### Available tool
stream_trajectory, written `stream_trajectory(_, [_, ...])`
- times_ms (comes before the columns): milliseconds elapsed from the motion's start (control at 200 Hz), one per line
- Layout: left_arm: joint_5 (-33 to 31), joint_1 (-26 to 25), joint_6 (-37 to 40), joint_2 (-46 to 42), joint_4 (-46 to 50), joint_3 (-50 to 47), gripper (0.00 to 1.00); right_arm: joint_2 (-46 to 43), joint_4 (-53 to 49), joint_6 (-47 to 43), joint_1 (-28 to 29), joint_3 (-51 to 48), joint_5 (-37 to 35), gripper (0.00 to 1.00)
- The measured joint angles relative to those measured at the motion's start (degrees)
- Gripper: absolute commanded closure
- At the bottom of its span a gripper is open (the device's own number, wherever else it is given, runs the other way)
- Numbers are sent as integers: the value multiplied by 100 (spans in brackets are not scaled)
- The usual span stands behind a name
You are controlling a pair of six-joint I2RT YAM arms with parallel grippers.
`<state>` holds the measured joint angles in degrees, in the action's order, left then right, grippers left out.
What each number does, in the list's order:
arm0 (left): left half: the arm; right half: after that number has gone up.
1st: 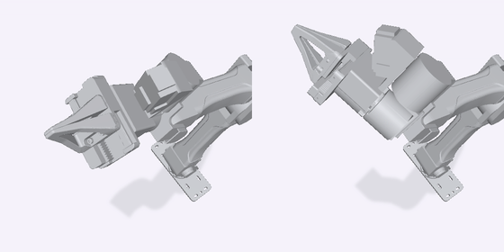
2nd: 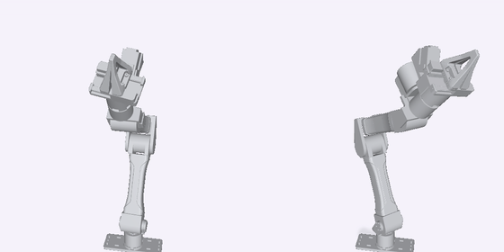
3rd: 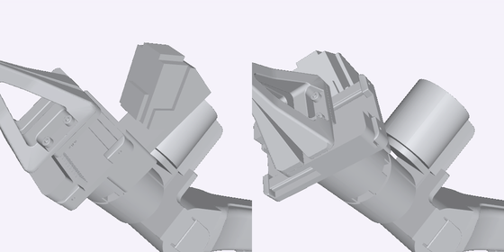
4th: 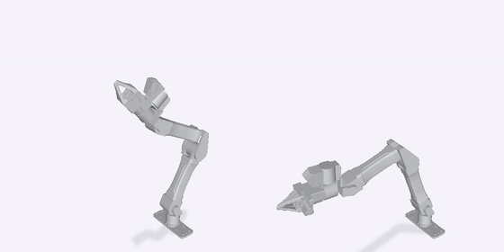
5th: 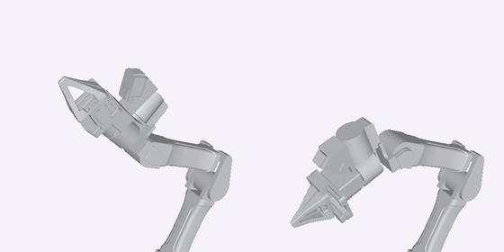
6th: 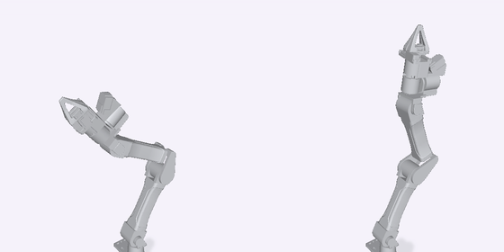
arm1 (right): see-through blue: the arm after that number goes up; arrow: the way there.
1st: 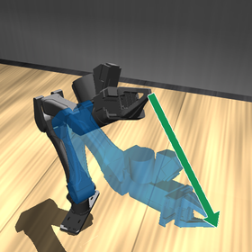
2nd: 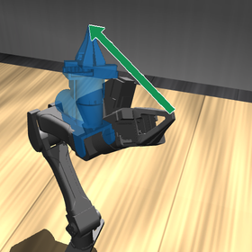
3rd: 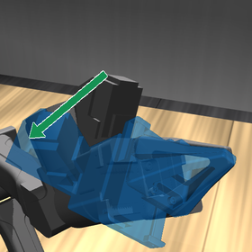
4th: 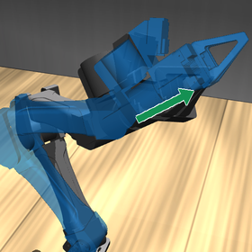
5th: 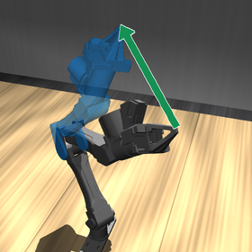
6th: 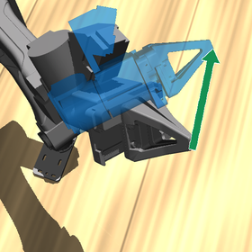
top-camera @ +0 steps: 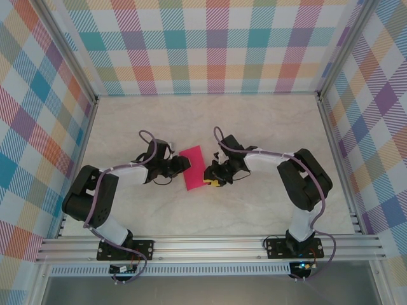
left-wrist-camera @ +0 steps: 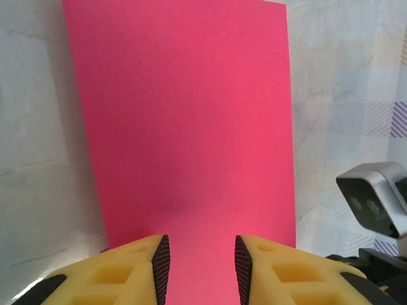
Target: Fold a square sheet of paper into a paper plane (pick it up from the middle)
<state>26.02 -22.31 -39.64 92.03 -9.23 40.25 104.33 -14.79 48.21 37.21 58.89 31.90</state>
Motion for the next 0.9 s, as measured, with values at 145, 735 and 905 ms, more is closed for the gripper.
stream_trajectory(145, [39,-11,0,131,-20,0,68,-136,201,197,0,-157,7,80])
stream_trajectory(735, [-59,-11,33,291,4,2,70,-170,1086,603,20,-146,79,76])
stream_trajectory(905, [-57,-13,46,387,9,2,71,-170,1169,625,90,-136,114,69])
